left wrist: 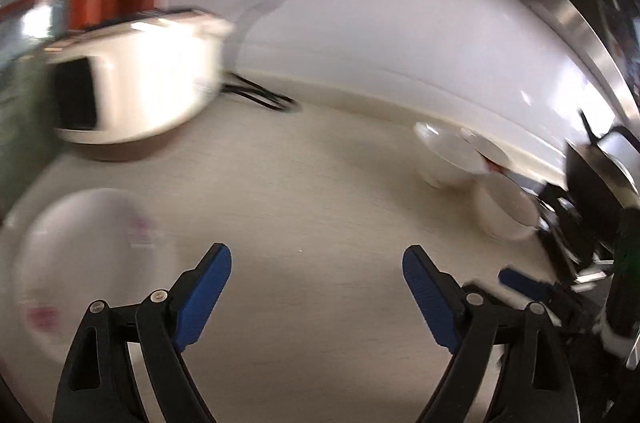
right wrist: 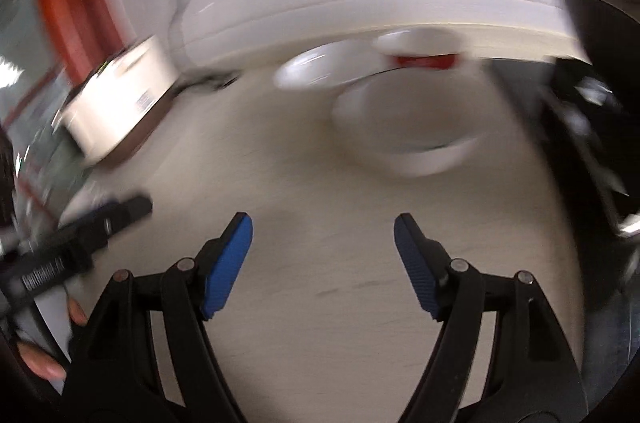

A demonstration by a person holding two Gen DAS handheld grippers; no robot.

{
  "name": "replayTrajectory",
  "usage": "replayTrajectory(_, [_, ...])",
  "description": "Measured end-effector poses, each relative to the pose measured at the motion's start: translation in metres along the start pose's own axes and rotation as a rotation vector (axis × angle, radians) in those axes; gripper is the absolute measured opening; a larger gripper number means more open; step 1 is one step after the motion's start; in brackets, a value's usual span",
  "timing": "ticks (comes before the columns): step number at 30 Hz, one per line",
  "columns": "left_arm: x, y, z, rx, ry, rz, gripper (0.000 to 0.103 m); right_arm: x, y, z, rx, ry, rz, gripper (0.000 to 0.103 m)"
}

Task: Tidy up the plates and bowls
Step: 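Move both tools to the rim of the clear glass bowl, then close the left tool on the glass bowl rim while the right tool grips it too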

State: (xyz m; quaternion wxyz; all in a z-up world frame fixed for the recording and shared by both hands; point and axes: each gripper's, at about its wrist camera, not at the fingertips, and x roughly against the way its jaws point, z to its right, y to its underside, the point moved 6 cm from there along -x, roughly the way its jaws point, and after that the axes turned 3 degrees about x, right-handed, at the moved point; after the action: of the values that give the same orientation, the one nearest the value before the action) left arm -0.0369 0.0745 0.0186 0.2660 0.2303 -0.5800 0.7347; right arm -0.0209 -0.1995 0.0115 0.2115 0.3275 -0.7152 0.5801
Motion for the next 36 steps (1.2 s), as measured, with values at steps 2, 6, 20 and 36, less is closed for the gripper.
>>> replayTrajectory(2, [-0.019,0.000,0.026,-0.013,0.058,-0.057,0.089,0.001,-0.014,0.024,-0.069,0.001,0.006,0.076])
replayTrajectory(6, [-0.053,0.001,0.077,-0.019,0.139,-0.141,0.089,-0.006,-0.046,0.057,-0.155,0.007,-0.011,0.076])
replayTrajectory(20, [-0.113,-0.028,0.141,0.084,0.228,-0.160,0.087,-0.054,-0.070,0.088,-0.114,-0.001,-0.102,0.040])
replayTrajectory(36, [-0.148,-0.017,0.168,-0.009,0.196,-0.231,0.054,-0.072,-0.048,0.070,-0.013,0.006,-0.162,0.025])
